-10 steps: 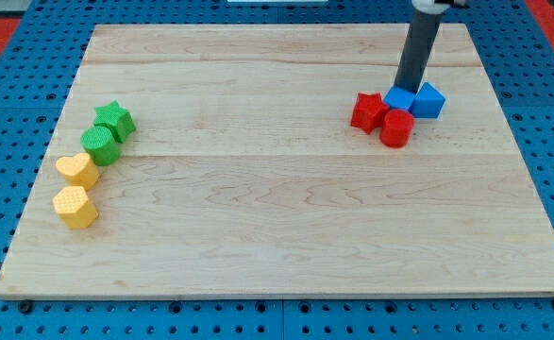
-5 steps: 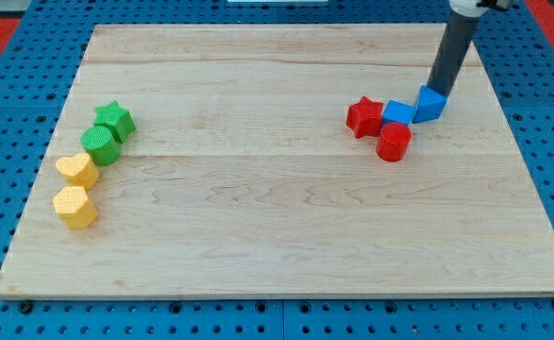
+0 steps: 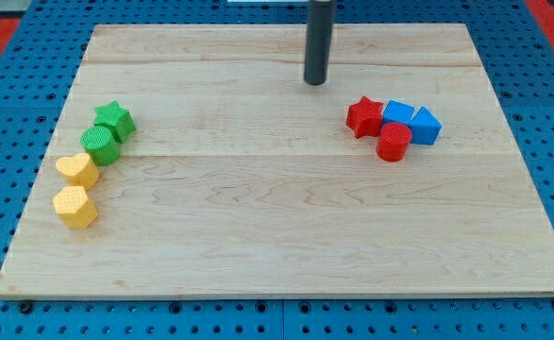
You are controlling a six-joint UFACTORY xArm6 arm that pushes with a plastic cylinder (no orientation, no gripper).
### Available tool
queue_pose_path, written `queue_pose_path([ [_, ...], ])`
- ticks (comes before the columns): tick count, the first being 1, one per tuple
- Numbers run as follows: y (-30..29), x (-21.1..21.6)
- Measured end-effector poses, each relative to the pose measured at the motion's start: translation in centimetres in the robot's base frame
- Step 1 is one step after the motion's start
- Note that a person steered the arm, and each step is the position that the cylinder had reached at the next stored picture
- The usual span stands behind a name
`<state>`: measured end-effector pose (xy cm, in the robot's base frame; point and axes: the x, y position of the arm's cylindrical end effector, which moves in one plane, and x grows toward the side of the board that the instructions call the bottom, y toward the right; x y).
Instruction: Push the red star into the red circle
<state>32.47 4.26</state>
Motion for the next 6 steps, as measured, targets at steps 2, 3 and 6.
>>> queue_pose_path([
  [2,7.1,4.2],
  [3,5.3,3.0],
  [6,2.5,1.1],
])
